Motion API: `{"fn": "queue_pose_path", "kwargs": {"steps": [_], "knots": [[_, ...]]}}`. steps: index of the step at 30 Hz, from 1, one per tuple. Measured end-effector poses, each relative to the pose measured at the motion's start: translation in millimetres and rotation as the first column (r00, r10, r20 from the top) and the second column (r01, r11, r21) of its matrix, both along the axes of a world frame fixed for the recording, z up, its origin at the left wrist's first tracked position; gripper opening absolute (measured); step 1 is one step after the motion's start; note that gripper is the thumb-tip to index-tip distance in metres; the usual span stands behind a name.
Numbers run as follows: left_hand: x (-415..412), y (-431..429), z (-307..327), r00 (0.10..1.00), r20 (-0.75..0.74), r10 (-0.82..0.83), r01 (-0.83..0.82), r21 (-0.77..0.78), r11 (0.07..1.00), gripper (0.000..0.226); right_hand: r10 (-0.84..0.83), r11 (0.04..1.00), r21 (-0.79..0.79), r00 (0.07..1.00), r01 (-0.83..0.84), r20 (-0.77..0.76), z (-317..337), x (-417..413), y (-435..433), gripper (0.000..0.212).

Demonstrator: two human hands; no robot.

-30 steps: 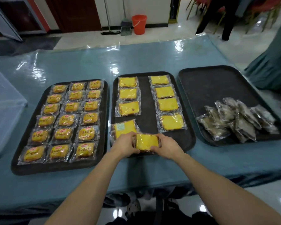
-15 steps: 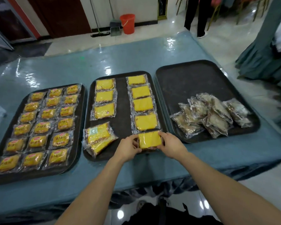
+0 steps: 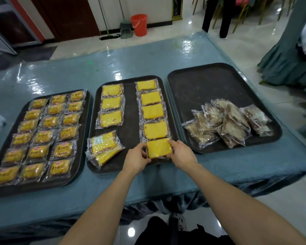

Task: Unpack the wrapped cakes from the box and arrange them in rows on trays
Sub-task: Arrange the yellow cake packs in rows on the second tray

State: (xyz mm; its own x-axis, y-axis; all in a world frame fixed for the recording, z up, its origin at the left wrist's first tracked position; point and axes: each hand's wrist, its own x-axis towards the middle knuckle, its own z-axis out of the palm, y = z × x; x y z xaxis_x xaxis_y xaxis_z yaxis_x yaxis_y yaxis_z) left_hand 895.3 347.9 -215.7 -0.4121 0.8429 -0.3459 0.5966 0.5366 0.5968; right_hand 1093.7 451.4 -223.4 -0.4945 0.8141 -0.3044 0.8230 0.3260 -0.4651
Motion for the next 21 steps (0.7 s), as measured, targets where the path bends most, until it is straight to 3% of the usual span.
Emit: {"fn": "queue_pose_path", "kwargs": {"steps": [2, 5, 8, 11, 14, 17, 21], "knots": [[-3, -2, 4, 1.000, 0.011, -0.017, 0.017, 0.001, 1.000, 0.059, 0.029, 0.999, 0.035, 0.999, -0.030, 0.035, 7, 4, -3, 0.066], [-14, -9, 17, 0.999, 0.011, -0.052, 0.052, 0.013, 0.999, 0.069, -0.007, 0.973, 0.230, 1.000, 0.004, 0.013, 25, 2, -10, 0.059], [-41, -26, 32, 0.999, -0.049, 0.008, -0.006, 0.050, 0.999, 0.060, 0.031, 0.960, 0.281, 0.996, -0.006, -0.082, 42, -31, -18, 0.044], [-79, -50, 38, 0.980, -0.091, 0.177, -0.171, 0.076, 0.982, 0.044, 0.124, 0.968, 0.236, 0.984, -0.090, -0.131, 49, -81, -35, 0.033], [-117, -76, 39, 0.951, -0.197, 0.236, -0.229, 0.060, 0.972, 0.041, 0.200, 0.973, 0.148, 0.969, -0.179, -0.143, 43, -122, -53, 0.039], [-150, -92, 34, 0.939, -0.298, 0.172, -0.169, 0.036, 0.985, 0.057, 0.168, 0.986, 0.010, 0.981, -0.168, -0.099, 28, -154, -66, 0.056], [-186, -91, 30, 0.955, -0.287, 0.072, -0.087, -0.042, 0.995, 0.095, 0.002, 0.990, -0.142, 0.997, -0.013, -0.074, 14, -184, -75, 0.079]]}}
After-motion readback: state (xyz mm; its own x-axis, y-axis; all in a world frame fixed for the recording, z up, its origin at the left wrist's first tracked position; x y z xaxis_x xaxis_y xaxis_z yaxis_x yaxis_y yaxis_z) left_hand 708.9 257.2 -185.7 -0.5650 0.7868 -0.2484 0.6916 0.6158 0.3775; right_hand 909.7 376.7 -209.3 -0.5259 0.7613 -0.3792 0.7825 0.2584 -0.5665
